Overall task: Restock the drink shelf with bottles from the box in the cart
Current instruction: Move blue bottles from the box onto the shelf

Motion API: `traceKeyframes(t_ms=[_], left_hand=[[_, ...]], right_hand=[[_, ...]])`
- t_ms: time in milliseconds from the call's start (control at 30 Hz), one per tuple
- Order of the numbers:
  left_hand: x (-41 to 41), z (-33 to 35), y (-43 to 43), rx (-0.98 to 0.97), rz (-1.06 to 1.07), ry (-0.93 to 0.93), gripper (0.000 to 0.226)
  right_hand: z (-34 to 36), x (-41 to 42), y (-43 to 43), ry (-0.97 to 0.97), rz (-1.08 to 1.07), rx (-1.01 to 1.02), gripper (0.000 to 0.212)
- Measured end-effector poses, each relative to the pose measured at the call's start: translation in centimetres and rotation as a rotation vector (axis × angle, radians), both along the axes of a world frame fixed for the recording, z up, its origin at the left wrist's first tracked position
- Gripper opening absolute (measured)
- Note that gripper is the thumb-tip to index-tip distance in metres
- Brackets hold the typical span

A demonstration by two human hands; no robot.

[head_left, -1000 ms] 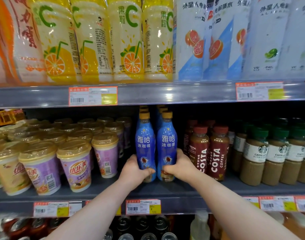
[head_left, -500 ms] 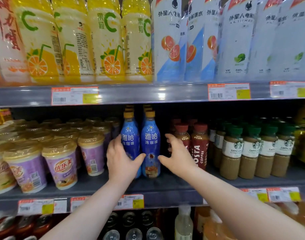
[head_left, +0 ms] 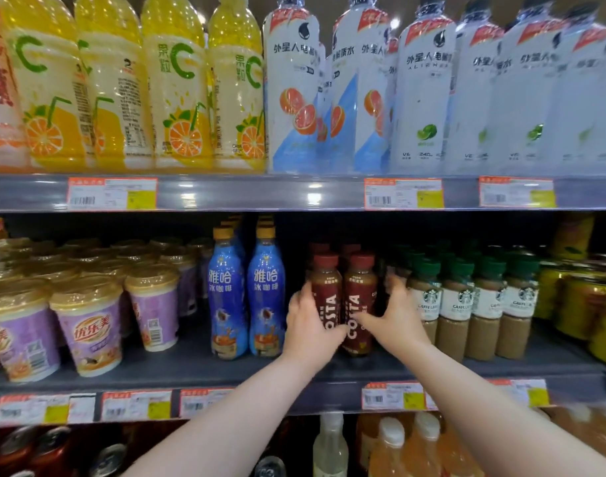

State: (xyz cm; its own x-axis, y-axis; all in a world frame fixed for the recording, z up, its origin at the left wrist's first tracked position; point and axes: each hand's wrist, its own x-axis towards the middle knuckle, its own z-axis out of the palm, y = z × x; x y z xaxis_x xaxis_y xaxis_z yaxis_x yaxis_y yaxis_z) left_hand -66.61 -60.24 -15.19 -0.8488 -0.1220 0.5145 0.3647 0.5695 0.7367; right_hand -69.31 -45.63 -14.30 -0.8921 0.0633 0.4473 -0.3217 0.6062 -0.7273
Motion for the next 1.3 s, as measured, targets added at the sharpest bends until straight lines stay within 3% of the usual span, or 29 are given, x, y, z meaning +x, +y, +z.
traceKeyframes(t_ms=[67,200,400,600,1067,1300], left_hand=[[-0.8,-0.4,0.3,0.046,0.027,-0.066,0.085],[-1.8,-1.2,0.6,0.091,0.052,-0.136,0.096],[-2.4,-2.3,0.0,-0.001,0.142,-0.227,0.074],[-2.9,-2.5,-0.4,-0.035,0.195,-0.288,0.065],[-2.5,-2.2,-0.2,-0.074,0.213,-0.318,0.062],[-1.2,-1.4,-0.4,-0.072,0.119,-0.274,0.075]], right_hand=[[-1.1,-0.6,0.2,-0.094,0.075,-0.082,0.092],[-2.4,-1.6,0.0,-0.173,0.134,-0.189,0.079],[-3.5,-2.6,-0.1,-0.203,0.162,-0.100,0.062],[-3.4,-3.1,0.4,-0.254,0.211,-0.074,0.061],[-3.3,-3.5,0.1,-0.264,0.211,-0.076,0.060],[-2.1,-0.7,-0.5,-0.112,0.141,0.015,0.069]])
